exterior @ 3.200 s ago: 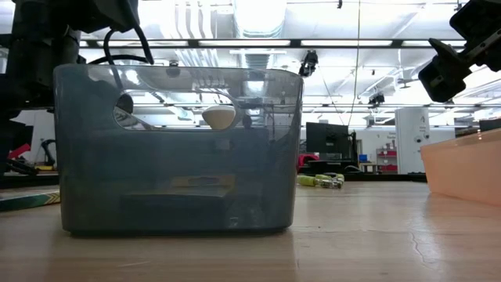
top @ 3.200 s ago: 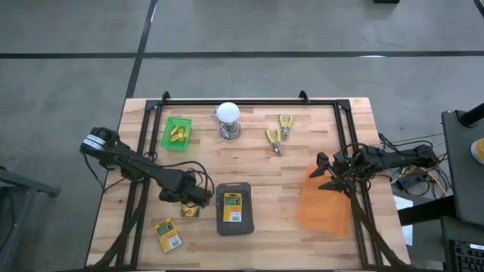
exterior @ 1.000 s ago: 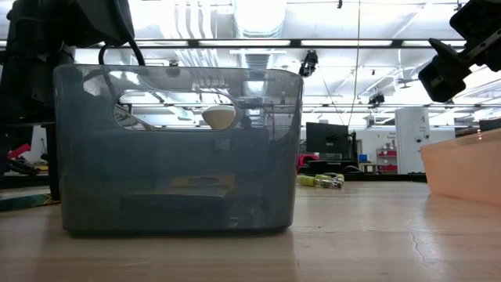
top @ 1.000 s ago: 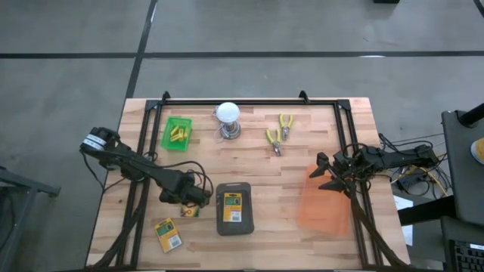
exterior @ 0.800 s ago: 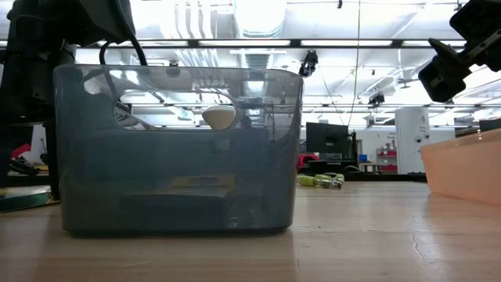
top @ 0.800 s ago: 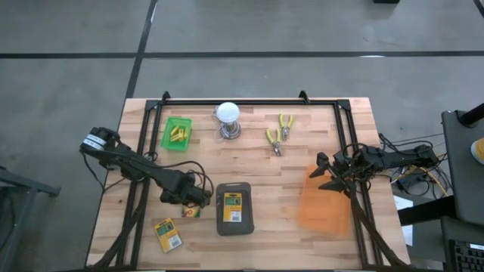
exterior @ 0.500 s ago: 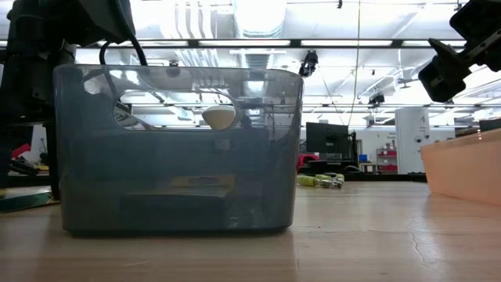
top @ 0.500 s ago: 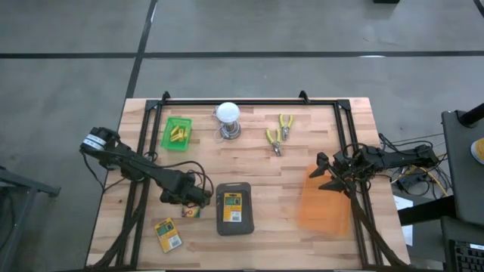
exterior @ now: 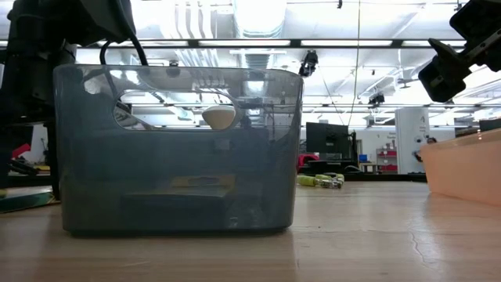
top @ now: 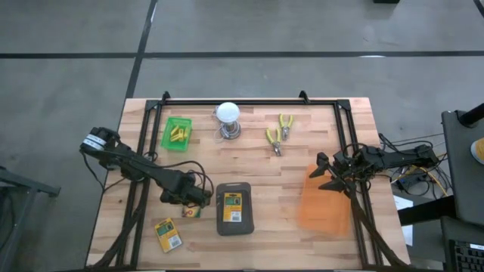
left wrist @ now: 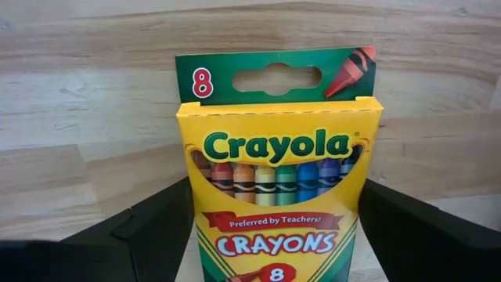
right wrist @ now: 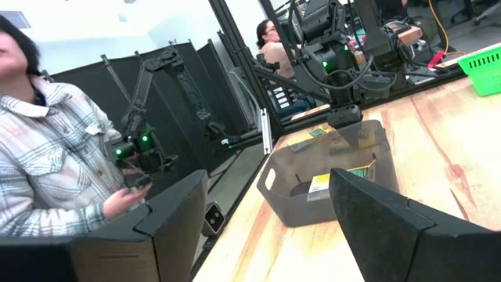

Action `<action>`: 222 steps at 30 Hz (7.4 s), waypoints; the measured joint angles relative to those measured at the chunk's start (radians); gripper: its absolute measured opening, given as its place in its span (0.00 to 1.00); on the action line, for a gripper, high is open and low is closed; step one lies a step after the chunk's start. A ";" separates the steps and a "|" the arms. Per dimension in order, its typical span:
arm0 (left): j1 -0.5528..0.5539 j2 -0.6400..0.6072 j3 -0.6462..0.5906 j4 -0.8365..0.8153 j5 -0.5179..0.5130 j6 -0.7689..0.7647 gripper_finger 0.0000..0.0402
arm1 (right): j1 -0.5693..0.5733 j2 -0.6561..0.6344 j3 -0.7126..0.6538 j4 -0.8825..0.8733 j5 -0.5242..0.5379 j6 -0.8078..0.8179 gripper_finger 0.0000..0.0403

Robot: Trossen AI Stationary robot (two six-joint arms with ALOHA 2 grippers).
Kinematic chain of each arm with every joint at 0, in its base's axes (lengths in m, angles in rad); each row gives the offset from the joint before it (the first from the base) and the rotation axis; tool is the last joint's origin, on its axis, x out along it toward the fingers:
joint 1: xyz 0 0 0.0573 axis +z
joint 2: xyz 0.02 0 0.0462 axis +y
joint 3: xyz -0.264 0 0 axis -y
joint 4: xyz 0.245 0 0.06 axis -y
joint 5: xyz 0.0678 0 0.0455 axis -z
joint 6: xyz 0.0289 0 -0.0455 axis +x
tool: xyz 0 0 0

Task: Pick & Place School Supplies
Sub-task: Put the yellow crayon box into the black bin

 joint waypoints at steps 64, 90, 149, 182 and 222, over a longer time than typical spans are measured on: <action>0.002 -0.078 0.455 -0.085 -0.515 0.291 0.85 | 0.000 0.000 0.000 0.000 0.000 0.000 0.64; 0.020 0.110 0.455 -0.002 -0.327 0.102 0.85 | 0.000 0.000 0.000 0.000 0.000 0.000 0.65; 0.052 0.222 0.455 0.107 -0.156 0.050 0.89 | 0.000 0.000 0.000 0.000 0.000 0.000 0.65; 0.055 0.224 0.455 0.139 -0.173 0.115 0.89 | 0.000 0.000 0.000 0.000 0.000 0.000 0.65; 0.076 0.222 0.455 0.089 -0.140 0.107 0.99 | 0.000 0.001 0.000 0.000 0.000 0.000 0.64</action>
